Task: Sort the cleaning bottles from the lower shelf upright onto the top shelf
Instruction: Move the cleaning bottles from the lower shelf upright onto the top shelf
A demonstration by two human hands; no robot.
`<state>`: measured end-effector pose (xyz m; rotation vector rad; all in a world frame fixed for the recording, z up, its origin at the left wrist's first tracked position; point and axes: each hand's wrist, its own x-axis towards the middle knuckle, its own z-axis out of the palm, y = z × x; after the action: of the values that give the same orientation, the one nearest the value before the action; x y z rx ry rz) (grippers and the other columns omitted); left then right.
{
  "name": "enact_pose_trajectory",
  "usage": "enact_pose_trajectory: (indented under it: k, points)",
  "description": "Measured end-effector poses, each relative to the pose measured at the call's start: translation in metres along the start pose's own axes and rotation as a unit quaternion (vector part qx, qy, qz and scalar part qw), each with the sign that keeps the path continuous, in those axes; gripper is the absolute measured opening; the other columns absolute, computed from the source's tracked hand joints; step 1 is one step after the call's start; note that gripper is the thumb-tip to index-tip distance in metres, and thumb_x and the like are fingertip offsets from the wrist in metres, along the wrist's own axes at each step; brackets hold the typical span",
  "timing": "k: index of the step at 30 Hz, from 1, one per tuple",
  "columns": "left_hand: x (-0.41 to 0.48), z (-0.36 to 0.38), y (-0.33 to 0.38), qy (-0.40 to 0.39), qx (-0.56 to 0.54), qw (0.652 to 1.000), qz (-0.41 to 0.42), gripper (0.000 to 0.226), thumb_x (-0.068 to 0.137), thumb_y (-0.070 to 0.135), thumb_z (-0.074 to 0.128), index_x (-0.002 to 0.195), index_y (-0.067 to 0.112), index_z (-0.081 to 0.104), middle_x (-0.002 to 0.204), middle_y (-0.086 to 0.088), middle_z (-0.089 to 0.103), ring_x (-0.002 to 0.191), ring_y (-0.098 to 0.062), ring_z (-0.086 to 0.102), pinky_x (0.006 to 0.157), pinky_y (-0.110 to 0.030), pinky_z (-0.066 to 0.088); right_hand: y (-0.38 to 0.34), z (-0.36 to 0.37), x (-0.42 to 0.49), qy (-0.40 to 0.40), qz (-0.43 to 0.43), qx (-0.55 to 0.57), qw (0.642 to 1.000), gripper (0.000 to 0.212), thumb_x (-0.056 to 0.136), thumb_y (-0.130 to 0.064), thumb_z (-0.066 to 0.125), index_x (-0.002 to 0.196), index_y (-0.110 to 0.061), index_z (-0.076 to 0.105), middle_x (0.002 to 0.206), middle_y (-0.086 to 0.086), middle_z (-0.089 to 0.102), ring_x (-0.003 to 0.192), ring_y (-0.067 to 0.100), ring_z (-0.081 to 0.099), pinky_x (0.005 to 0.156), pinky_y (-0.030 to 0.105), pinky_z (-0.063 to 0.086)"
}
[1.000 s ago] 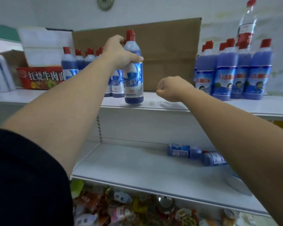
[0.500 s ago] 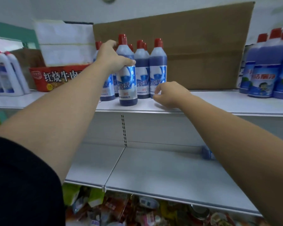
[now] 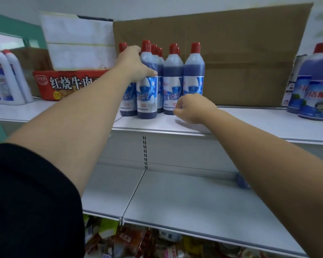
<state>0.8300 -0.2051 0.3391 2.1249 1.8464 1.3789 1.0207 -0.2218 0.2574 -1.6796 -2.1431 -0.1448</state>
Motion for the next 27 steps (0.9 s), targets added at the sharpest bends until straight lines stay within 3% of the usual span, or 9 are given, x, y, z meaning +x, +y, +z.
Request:
enact_pose_trajectory:
  k: [4, 9, 12, 16, 20, 24, 27]
  points:
    - [0.006, 0.004, -0.002, 0.007, 0.03, 1.0, -0.001, 0.077, 0.077, 0.038, 0.085, 0.14, 0.013, 0.05, 0.133, -0.006, 0.06, 0.118, -0.029, 0.059, 0.094, -0.041, 0.054, 0.002, 0.001, 0.002, -0.005, 0.008, -0.001, 1.0, 0.026, 0.092, -0.036, 0.054, 0.106, -0.019, 0.067, 0.099, 0.001, 0.067, 0.091, 0.023, 0.062, 0.082, 0.038, 0.057]
    - [0.008, 0.012, -0.007, 0.029, 0.081, 0.996, 0.004, 0.086, 0.082, 0.044, 0.079, 0.15, 0.01, 0.04, 0.149, -0.011, 0.039, 0.134, -0.033, 0.045, 0.109, -0.046, 0.045, 0.001, 0.004, 0.001, -0.018, 0.013, -0.012, 1.0, 0.022, 0.092, -0.036, 0.054, 0.099, -0.02, 0.067, 0.097, 0.002, 0.067, 0.09, 0.023, 0.061, 0.074, 0.032, 0.052]
    - [0.004, 0.015, -0.013, 0.035, 0.083, 0.996, 0.024, 0.083, 0.084, 0.044, 0.077, 0.15, 0.01, 0.039, 0.148, -0.014, 0.038, 0.137, -0.034, 0.04, 0.113, -0.047, 0.04, 0.0, 0.003, -0.003, -0.02, 0.019, -0.023, 0.999, 0.021, 0.091, -0.036, 0.054, 0.097, -0.02, 0.067, 0.098, 0.002, 0.067, 0.09, 0.025, 0.06, 0.073, 0.031, 0.049]
    - [-0.011, 0.026, -0.021, 0.061, 0.065, 0.995, 0.044, 0.08, 0.089, 0.033, 0.073, 0.154, 0.01, 0.031, 0.152, -0.013, 0.036, 0.141, -0.033, 0.034, 0.117, -0.044, 0.034, -0.005, -0.002, -0.016, -0.017, 0.029, -0.036, 0.999, 0.023, 0.092, -0.036, 0.053, 0.102, -0.02, 0.066, 0.102, 0.003, 0.065, 0.094, 0.025, 0.06, 0.081, 0.037, 0.055]
    - [-0.035, 0.037, -0.024, 0.063, 0.015, 0.998, 0.018, 0.088, 0.09, 0.017, 0.07, 0.159, 0.013, 0.016, 0.158, -0.012, 0.026, 0.141, -0.034, 0.036, 0.112, -0.044, 0.042, -0.005, -0.004, -0.035, -0.014, 0.046, -0.052, 0.997, 0.025, 0.091, -0.036, 0.053, 0.104, -0.019, 0.065, 0.102, 0.004, 0.064, 0.092, 0.025, 0.06, 0.078, 0.035, 0.053]
    - [-0.061, 0.045, -0.026, 0.001, 0.058, 0.998, -0.04, 0.092, 0.088, 0.02, 0.07, 0.157, 0.004, 0.011, 0.158, -0.015, 0.025, 0.138, -0.036, 0.042, 0.108, -0.046, 0.043, -0.001, -0.009, -0.056, -0.002, 0.067, -0.053, 0.996, 0.031, 0.09, -0.036, 0.053, 0.111, -0.021, 0.069, 0.11, 0.006, 0.066, 0.098, 0.028, 0.061, 0.08, 0.034, 0.052]
    - [-0.079, 0.048, -0.021, -0.094, 0.07, 0.988, -0.101, 0.097, 0.091, 0.032, 0.065, 0.156, -0.001, 0.002, 0.16, -0.018, 0.02, 0.14, -0.038, 0.037, 0.112, -0.047, 0.036, 0.005, -0.013, -0.071, -0.002, 0.079, -0.048, 0.996, 0.033, 0.091, -0.038, 0.052, 0.115, -0.023, 0.07, 0.116, 0.007, 0.067, 0.104, 0.03, 0.061, 0.086, 0.036, 0.052]
